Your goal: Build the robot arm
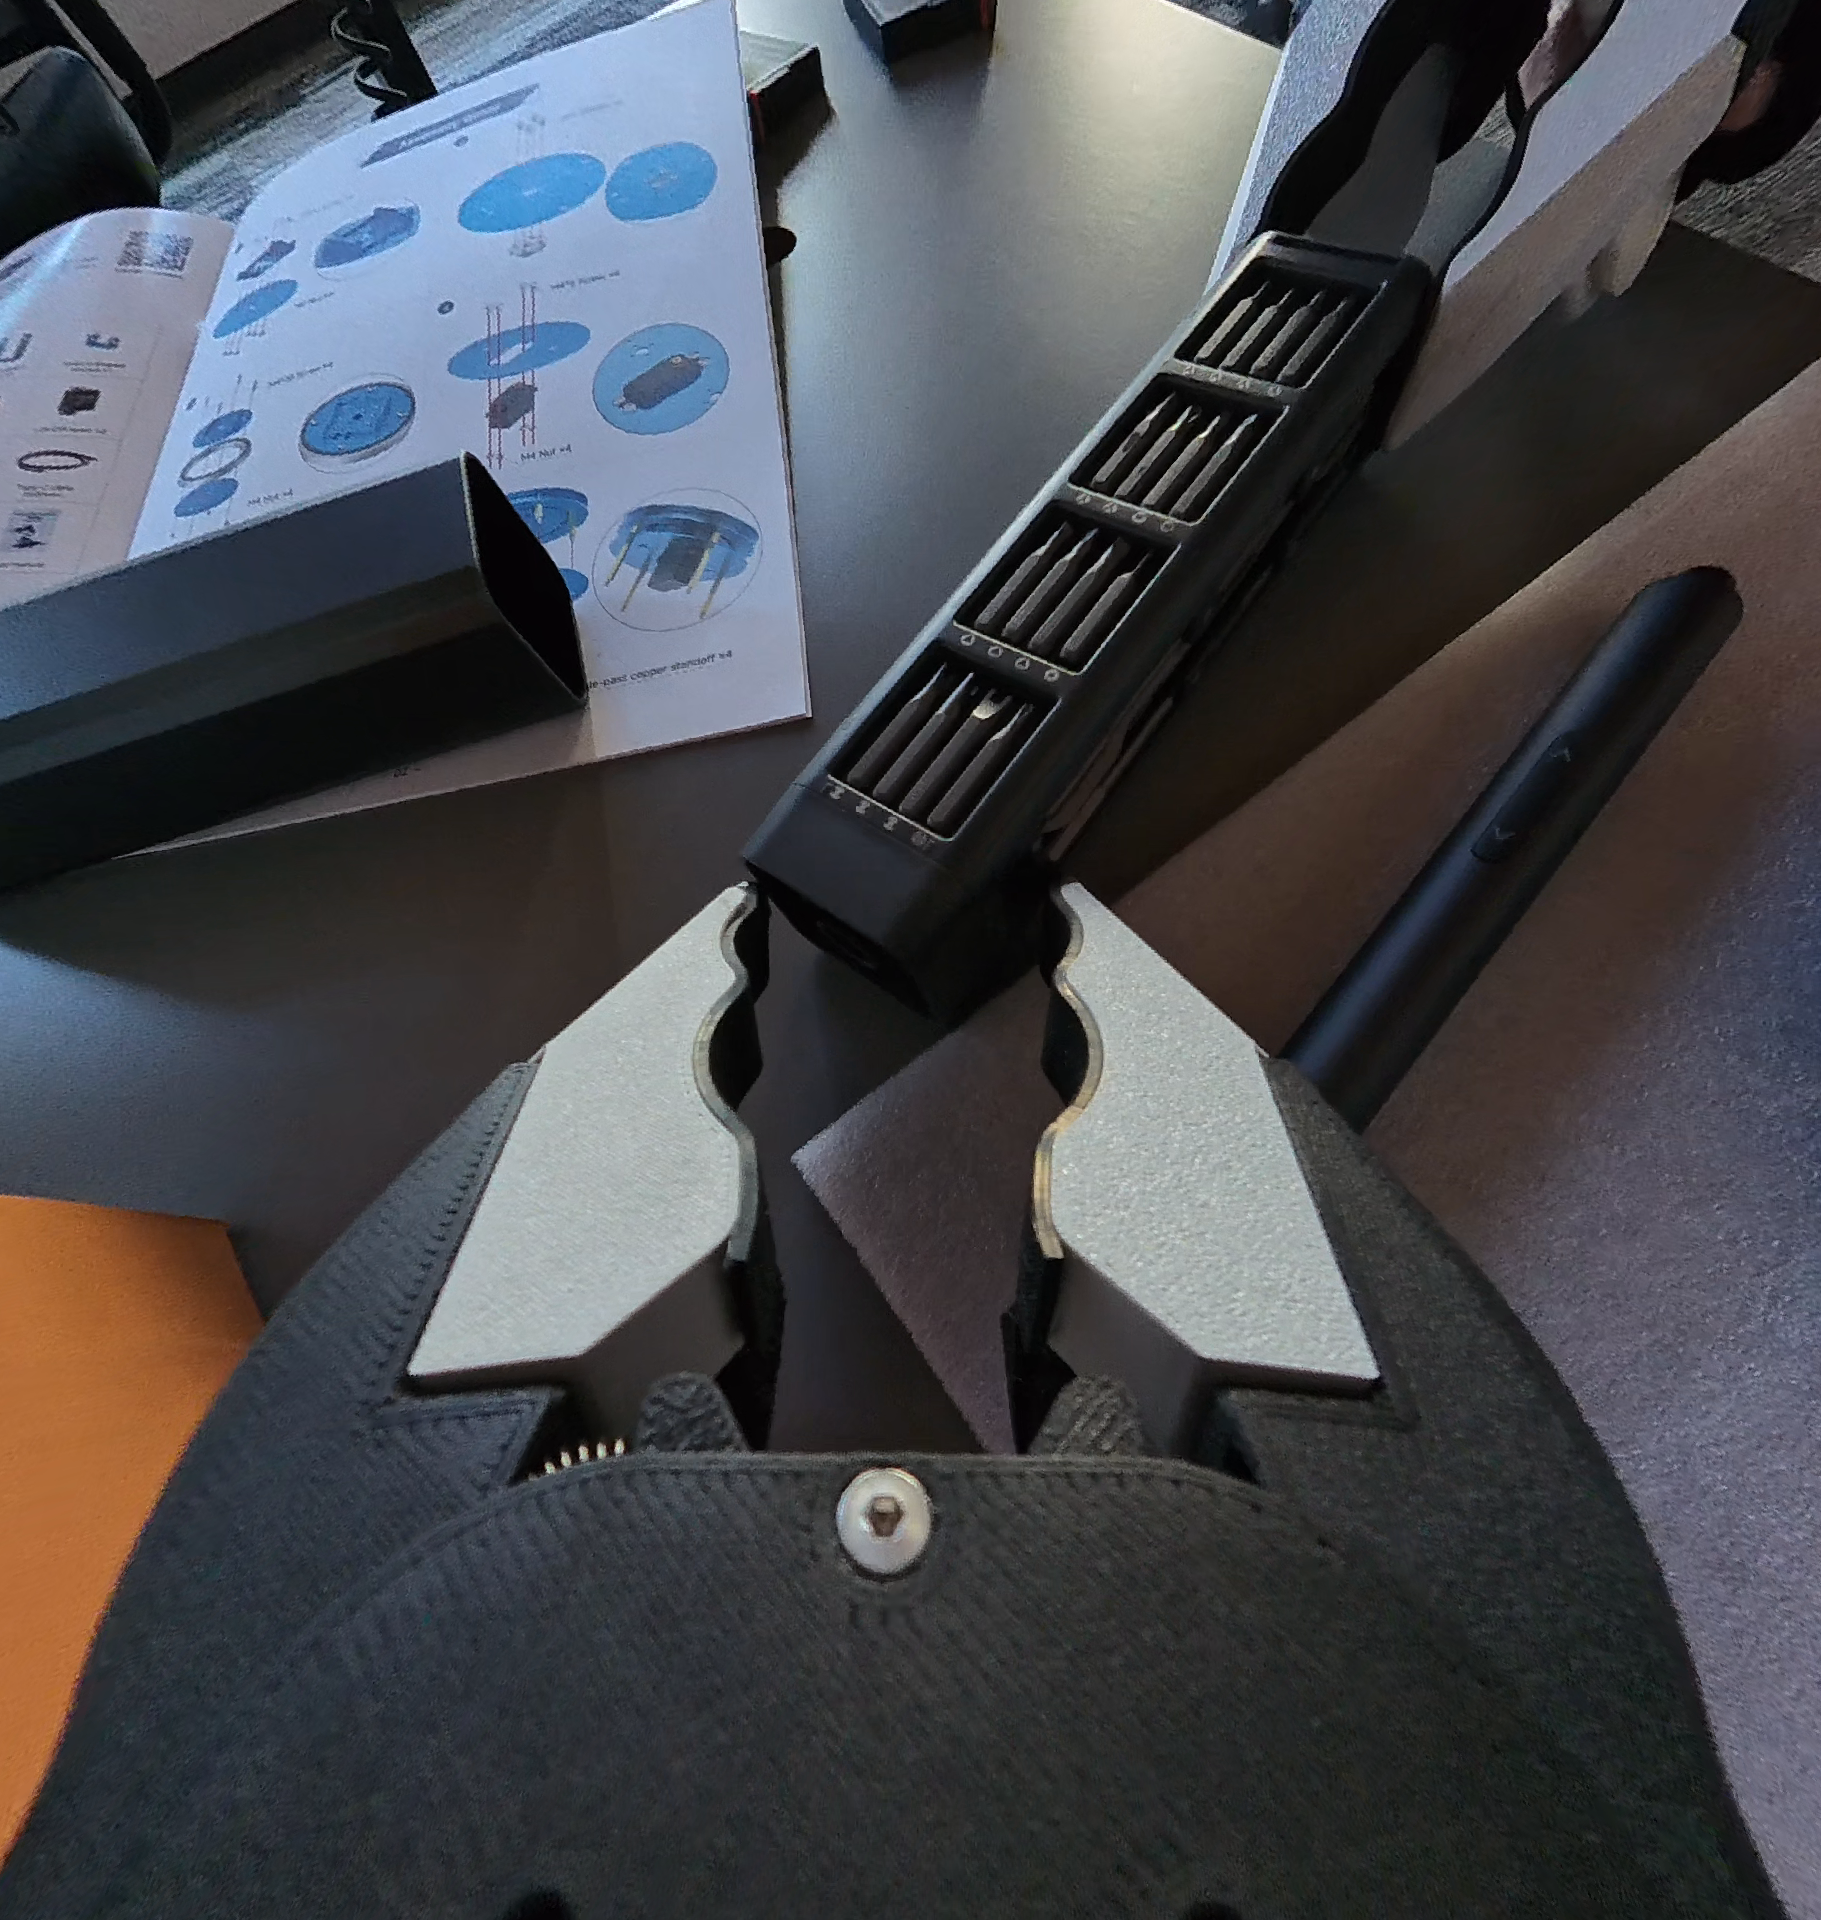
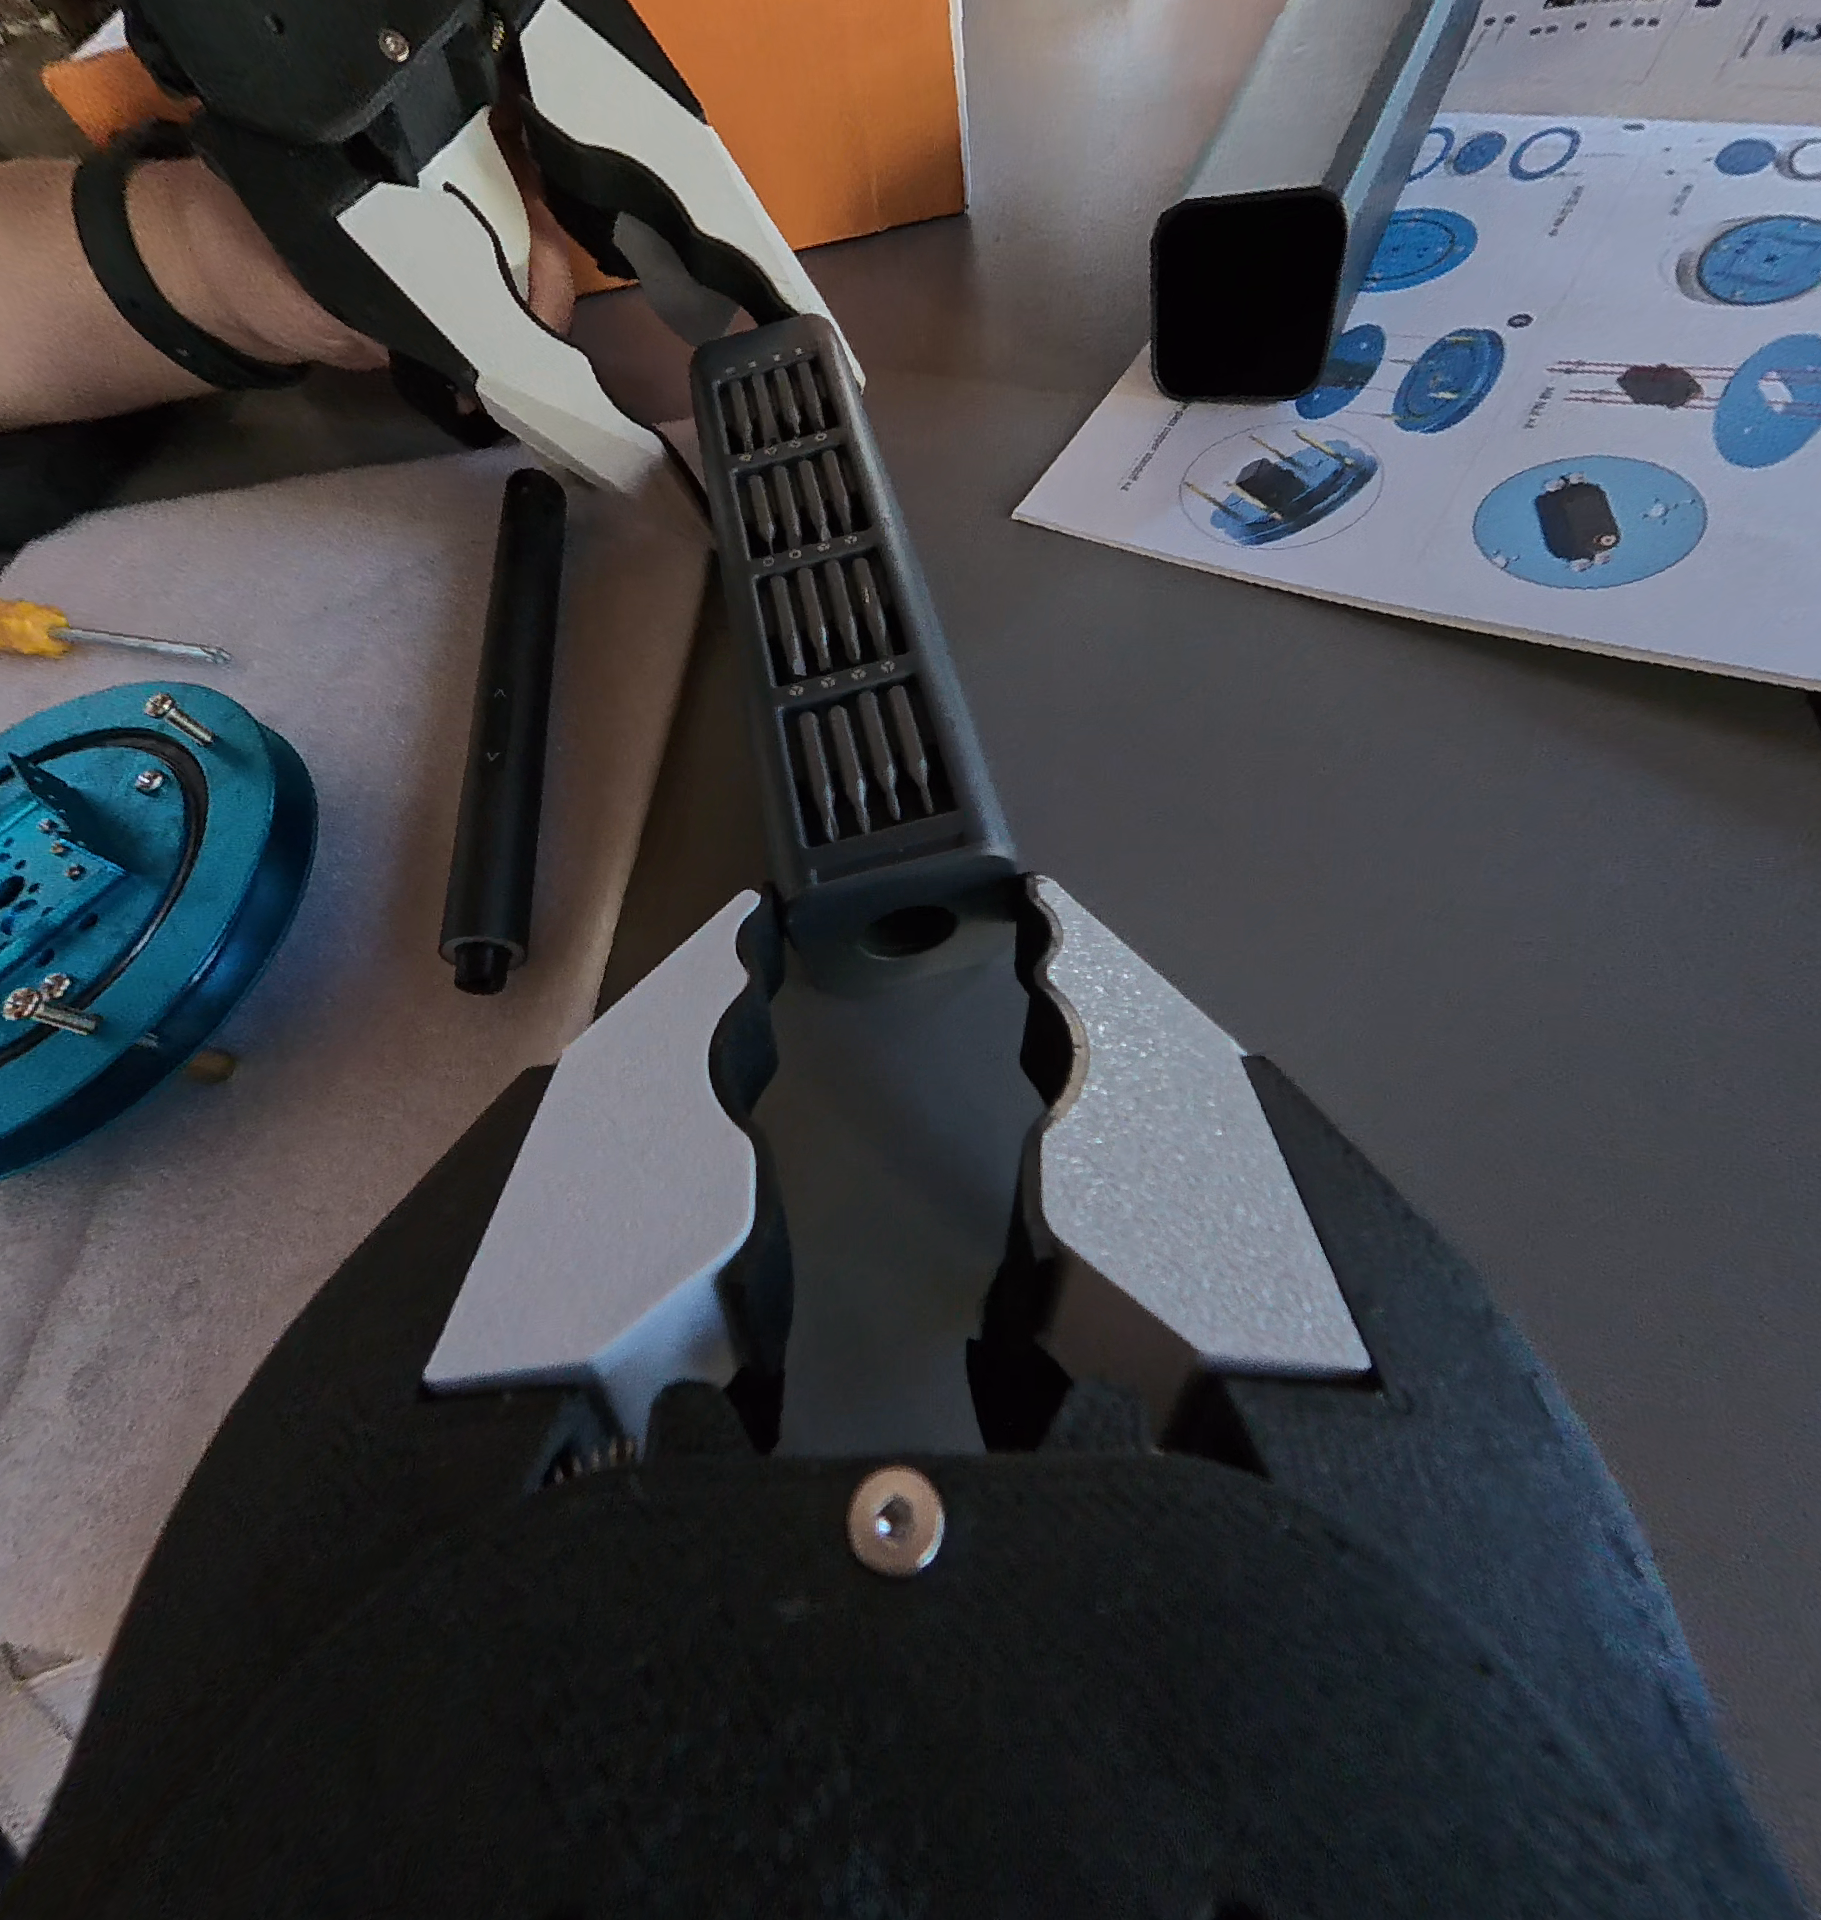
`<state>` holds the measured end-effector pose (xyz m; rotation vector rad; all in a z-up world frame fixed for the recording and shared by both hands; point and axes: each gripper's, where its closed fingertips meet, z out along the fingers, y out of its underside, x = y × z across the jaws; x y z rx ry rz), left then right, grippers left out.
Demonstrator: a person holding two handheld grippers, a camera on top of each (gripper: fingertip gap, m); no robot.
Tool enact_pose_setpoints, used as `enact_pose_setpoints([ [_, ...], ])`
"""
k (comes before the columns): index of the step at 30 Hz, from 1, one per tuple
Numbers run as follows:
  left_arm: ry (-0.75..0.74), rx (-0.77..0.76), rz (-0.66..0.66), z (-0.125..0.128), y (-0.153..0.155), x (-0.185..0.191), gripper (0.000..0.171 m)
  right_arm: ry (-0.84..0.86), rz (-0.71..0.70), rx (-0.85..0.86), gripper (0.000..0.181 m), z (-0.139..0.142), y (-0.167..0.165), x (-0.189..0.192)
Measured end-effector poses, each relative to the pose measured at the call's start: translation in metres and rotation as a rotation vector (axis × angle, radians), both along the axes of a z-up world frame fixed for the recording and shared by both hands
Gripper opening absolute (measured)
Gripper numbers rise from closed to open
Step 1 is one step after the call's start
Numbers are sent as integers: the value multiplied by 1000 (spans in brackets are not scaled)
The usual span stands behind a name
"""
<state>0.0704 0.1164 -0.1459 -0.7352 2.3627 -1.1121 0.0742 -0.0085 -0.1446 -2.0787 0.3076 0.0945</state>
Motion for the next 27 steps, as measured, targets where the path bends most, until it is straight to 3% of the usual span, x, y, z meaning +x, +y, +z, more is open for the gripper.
enact_pose_setpoints([
  [8,33,-36,8,1,-1,1,52,135,-13,13,45,2,0,1],
  [12,26,-57,8,4,-1,3,56,389,-54,26,45,5,1,4],
  [16,-27,48,2,-3,1,6,64,725,-74,37,45,7,6,4],
  [20,15,14,25,-3,2,9,59,774,-102,52,45,7,6,10],
  [27,44,13,43,-6,1,9,48,1027,-202,80,46,8,2,17],
])
